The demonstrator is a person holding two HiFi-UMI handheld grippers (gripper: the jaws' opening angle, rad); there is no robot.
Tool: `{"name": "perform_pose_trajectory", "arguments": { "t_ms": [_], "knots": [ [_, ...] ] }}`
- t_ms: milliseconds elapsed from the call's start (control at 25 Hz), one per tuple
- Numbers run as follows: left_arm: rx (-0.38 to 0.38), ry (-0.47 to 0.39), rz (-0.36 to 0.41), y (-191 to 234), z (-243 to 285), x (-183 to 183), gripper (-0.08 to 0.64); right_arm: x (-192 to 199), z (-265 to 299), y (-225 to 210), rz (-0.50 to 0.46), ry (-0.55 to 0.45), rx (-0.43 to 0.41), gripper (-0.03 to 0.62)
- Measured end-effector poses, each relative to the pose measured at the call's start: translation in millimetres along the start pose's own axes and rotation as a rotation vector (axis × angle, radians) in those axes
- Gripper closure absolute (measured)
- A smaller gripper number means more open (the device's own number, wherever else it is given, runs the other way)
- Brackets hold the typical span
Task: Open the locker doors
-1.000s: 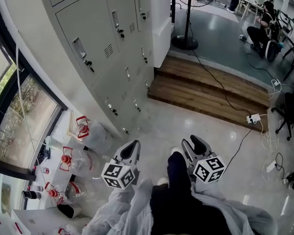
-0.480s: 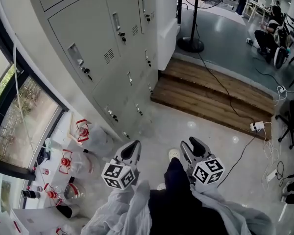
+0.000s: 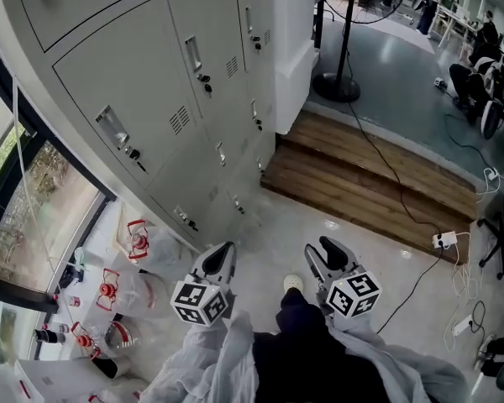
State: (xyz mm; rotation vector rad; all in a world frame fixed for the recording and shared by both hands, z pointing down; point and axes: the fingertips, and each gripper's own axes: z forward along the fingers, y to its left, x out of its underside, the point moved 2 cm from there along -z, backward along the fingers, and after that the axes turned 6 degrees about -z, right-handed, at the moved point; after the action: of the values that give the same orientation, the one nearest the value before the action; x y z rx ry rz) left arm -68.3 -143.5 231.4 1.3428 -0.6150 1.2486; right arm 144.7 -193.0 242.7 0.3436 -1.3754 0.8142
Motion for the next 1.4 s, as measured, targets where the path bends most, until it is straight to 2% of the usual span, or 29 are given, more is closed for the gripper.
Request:
{"name": "perform_pose_trajectory", "arguments": {
  "t_ms": [360,760,1120,1400],
  "knots": [
    [-0.067,-0.033,-0.010,16,59,-24,0.549,-27,60,-53,-0.014,0.013,-0.068,0.434],
    [-0.177,-0.068,-0.034,37,87,-32,0.549,-34,108,-82,-0.025,0.058,-0.169,0.434],
    [-0.305,-0.111,-0.055,57,76,-21,0.549,-23,150,-75,-0.064,0.109,-0.317,0.434],
    [-0.431,-0.140,-0.097,71,40,-9,0.549,-10,173,-39,-0.083,0.169,-0.469,0.434]
  ]
}}
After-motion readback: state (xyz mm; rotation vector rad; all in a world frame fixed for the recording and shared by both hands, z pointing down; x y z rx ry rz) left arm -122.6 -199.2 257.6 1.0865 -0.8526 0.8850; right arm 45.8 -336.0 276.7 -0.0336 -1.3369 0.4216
